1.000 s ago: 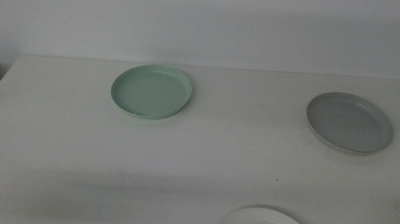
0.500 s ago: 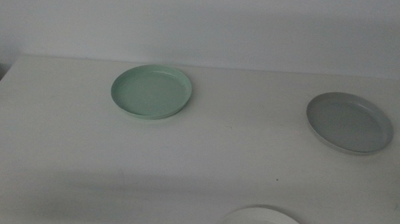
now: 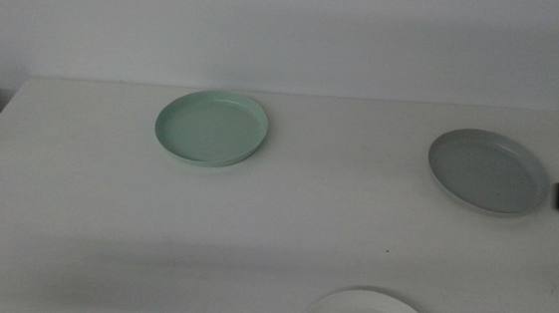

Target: Stack the three bowls on top of each other.

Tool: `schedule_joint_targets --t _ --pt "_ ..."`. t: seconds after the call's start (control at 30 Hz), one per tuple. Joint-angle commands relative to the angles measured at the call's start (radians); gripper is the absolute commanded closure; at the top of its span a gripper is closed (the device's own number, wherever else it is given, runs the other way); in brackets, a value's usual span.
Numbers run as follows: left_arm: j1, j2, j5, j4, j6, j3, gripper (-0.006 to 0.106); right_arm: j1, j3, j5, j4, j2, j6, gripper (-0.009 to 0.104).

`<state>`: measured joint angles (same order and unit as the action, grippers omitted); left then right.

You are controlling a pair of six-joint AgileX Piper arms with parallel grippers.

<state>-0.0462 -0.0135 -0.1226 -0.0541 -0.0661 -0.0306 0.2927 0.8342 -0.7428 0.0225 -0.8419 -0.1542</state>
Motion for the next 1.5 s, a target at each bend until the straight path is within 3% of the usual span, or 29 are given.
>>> schedule_joint_targets --t 0.0,0.33,0.53,0.93,1.17,1.27,1.37,1.47 --pt "-0.004 -0.013 0.081 0.004 -0.007 0.005 0.023 0.053 0.062 0.018 0.012 -0.059 -0.038 0.050" --pt "-0.004 -0.013 0.081 0.004 -0.007 0.005 0.023 0.201 0.061 -0.023 -0.023 -0.292 -0.166 0.050" --pt "-0.004 -0.013 0.081 0.004 -0.007 0.005 0.023 0.204 0.000 -0.043 -0.035 -0.392 -0.206 0.050" --pt "-0.004 -0.013 0.081 0.004 -0.007 0.005 0.023 0.204 -0.149 0.088 -0.090 -0.550 -0.249 0.051" --pt "-0.004 -0.013 0.081 0.004 -0.007 0.005 0.023 0.204 -0.148 0.145 -0.093 -0.662 -0.249 0.065" --pt "-0.004 -0.013 0.081 0.004 -0.007 0.005 0.023 0.204 -0.148 0.159 -0.096 -0.688 -0.236 0.075" --pt "-0.004 -0.013 0.081 0.004 -0.007 0.005 0.023 0.204 -0.147 0.145 -0.108 -0.688 -0.208 0.093" --pt "-0.004 -0.013 0.081 0.004 -0.007 0.005 0.023 0.204 -0.128 0.106 -0.132 -0.645 -0.206 0.096"
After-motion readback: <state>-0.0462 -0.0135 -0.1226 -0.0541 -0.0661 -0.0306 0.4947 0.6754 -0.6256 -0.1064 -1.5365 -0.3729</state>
